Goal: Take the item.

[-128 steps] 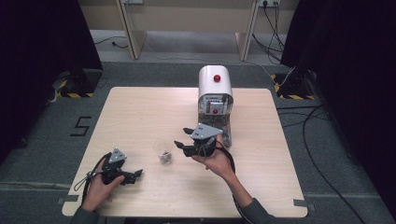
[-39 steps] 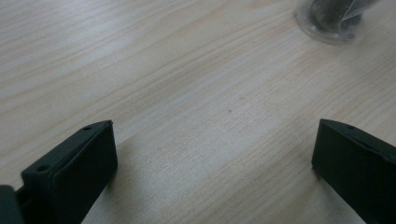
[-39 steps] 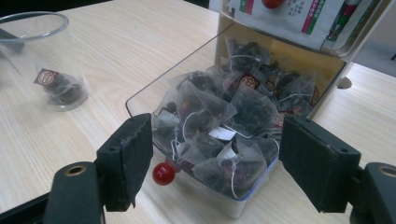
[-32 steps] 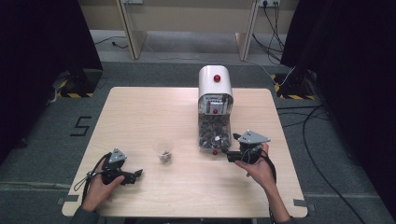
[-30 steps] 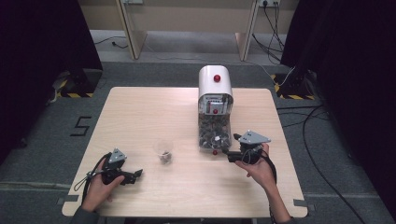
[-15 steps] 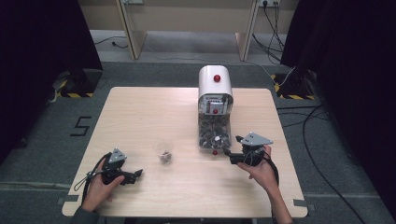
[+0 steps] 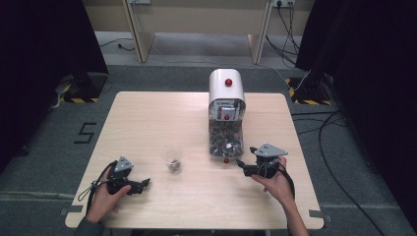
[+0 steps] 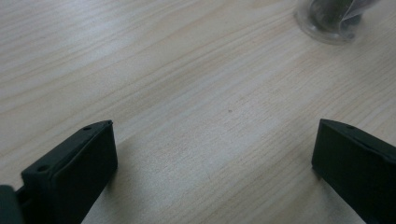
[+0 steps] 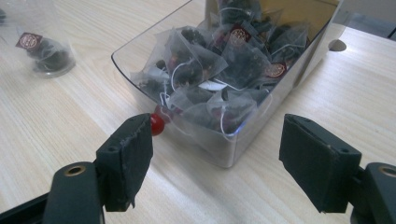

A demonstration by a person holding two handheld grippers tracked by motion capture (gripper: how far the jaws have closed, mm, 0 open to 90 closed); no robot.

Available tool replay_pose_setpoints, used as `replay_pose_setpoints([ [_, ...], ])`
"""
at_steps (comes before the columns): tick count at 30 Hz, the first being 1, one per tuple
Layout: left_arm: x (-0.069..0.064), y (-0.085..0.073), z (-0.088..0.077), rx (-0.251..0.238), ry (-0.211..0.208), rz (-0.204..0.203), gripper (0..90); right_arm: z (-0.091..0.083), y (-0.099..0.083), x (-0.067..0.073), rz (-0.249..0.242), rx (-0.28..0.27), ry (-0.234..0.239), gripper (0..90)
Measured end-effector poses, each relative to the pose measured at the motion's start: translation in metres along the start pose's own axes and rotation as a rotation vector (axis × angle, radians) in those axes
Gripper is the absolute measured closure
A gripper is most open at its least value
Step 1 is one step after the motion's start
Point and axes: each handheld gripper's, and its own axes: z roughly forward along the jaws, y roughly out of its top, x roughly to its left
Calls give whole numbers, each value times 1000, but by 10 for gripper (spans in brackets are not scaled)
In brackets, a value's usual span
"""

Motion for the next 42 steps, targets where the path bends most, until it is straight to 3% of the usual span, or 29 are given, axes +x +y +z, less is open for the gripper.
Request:
replay_pose_setpoints([
  [30,0,0,0,0,-1,0,0,-8,-26,-2,20,51,-10,259],
  [42,0,0,0,0,-1,0,0,-16,-33,7,9,96,-35,232],
])
